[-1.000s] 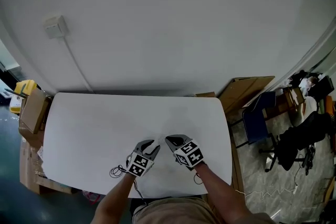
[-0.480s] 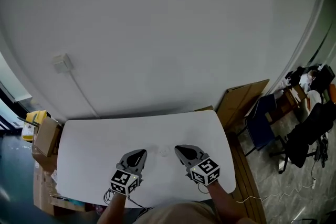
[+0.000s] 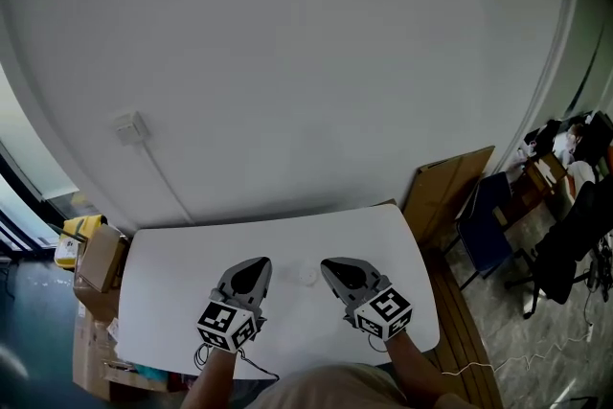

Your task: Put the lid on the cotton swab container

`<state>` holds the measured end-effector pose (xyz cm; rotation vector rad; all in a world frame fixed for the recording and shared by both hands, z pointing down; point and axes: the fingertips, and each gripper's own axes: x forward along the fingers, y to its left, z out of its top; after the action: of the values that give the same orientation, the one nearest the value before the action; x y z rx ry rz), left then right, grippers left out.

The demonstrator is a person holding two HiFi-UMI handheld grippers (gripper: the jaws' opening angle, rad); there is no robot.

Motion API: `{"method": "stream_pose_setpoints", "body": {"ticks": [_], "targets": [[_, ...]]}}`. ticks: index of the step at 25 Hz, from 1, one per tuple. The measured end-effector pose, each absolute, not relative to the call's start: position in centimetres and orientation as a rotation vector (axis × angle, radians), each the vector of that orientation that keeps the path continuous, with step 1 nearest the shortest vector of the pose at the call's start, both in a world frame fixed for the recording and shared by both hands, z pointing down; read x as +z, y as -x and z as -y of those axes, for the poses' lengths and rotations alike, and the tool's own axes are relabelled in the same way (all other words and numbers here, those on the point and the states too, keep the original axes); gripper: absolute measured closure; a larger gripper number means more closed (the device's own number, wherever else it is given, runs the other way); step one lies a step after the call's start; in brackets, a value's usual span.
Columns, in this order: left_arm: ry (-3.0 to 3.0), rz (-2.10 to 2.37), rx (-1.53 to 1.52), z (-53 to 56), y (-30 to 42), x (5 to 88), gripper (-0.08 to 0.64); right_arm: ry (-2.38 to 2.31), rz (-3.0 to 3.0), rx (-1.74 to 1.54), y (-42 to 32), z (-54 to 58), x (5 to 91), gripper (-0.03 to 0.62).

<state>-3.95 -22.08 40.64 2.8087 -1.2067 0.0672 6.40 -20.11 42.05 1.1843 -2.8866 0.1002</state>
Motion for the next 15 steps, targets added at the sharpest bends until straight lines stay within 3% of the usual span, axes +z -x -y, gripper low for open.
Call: {"method": "stream_pose_setpoints", "body": {"ticks": [15], "targets": [[-2.802, 1.309, -0.073, 17.8, 4.6, 39.3, 0.546, -1.086, 2.936, -0.004, -4.0, 16.2, 39.3, 0.577]]}}
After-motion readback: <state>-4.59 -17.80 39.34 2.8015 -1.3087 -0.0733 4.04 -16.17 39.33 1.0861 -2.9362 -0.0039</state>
